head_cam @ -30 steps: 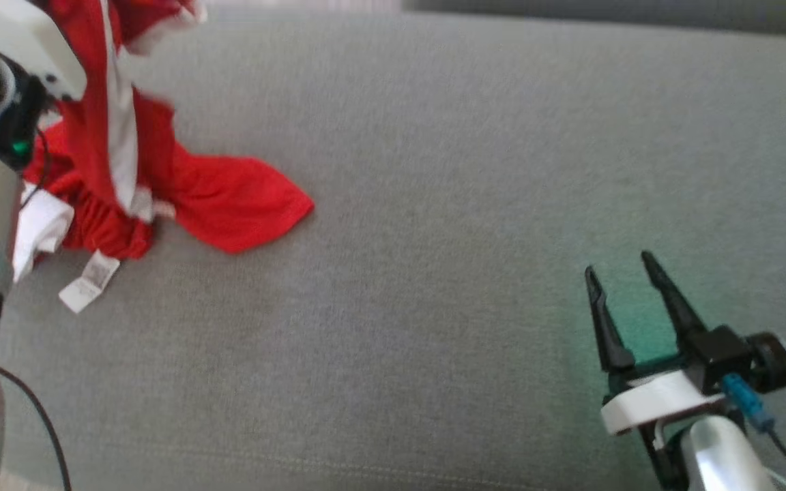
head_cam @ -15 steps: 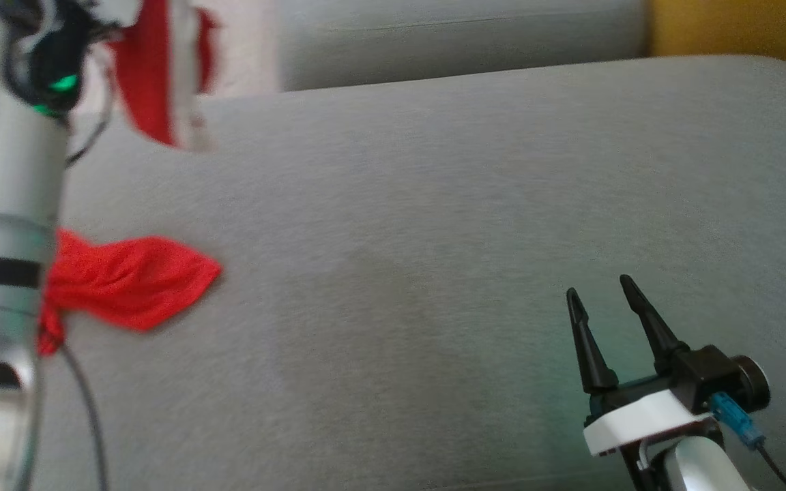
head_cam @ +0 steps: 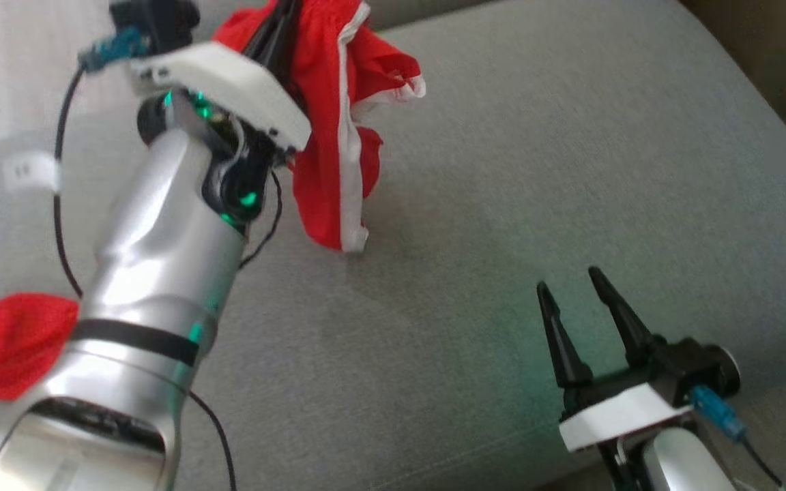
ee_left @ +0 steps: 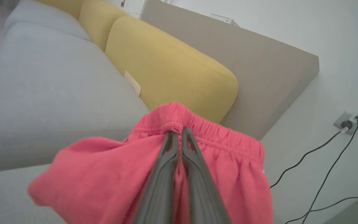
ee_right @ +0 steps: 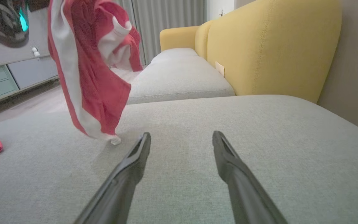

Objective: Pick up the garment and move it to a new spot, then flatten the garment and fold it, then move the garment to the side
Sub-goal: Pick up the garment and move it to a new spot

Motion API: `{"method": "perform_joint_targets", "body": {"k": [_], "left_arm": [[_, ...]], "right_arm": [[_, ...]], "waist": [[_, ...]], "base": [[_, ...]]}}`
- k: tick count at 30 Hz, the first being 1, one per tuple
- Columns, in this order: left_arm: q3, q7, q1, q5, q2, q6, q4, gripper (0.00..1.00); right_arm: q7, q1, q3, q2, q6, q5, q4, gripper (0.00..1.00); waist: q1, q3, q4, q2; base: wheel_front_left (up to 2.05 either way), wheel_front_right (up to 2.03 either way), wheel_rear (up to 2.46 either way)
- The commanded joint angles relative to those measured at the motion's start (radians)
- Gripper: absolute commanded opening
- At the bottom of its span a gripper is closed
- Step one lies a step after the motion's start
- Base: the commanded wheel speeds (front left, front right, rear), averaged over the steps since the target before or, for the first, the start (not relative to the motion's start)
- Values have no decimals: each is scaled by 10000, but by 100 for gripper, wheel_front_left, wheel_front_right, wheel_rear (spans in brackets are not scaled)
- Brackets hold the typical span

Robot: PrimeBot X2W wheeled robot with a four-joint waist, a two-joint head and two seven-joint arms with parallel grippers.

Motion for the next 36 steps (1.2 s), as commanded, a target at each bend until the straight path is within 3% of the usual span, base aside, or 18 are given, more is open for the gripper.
{"method": "perform_joint_targets", "body": {"k": [1, 10, 18, 19, 20, 21, 22, 28, 36], "left_arm": [[367, -384, -140, -271, 249, -39, -125, 0], [-296, -1676, 2036, -546, 103, -324, -3, 0], [854, -1707, 4495, 437, 90, -333, -1485, 0], [891, -1707, 4770, 477, 89, -333, -1670, 7], [915, -1707, 5034, 483, 89, -333, -1828, 41], [930, -1707, 5277, 539, 88, -334, -1971, 94], [970, -1708, 5502, 646, 88, -334, -2139, 100], [1529, -1708, 6909, 1846, 87, -117, -3343, 100], [2728, -1709, 9106, 5270, 86, 671, -6294, 100]], "right_arm": [[-109, -515, 248, 17, -7, 80, -426, 100], [-109, -455, 157, 18, -7, 42, -425, 100], [-109, -118, 15, 18, -7, -320, -214, 100], [-109, -72, 3, 18, -7, -362, -182, 100], [-109, -24, -29, 18, -7, -396, -156, 100], [-109, 30, -40, 18, -7, -436, -127, 100], [-109, 98, -80, 18, -7, -474, -102, 100], [-109, 423, -229, 18, -7, -578, -61, 100], [-109, 934, -658, 18, -7, -498, -247, 100]], "waist": [[0, 496, -479, 0], [0, 694, -546, 0], [0, -56, 323, 0], [0, -185, 449, 0], [0, -327, 593, 0], [0, -461, 718, 0], [0, -617, 878, 0], [0, -1218, 1623, 0], [0, -1732, 2351, 0]], "base": [[0, 0, 0], [0, 0, 0], [0, 0, 0], [0, 0, 0], [0, 0, 0], [0, 0, 0], [0, 0, 0], [0, 0, 0], [0, 0, 0]]}}
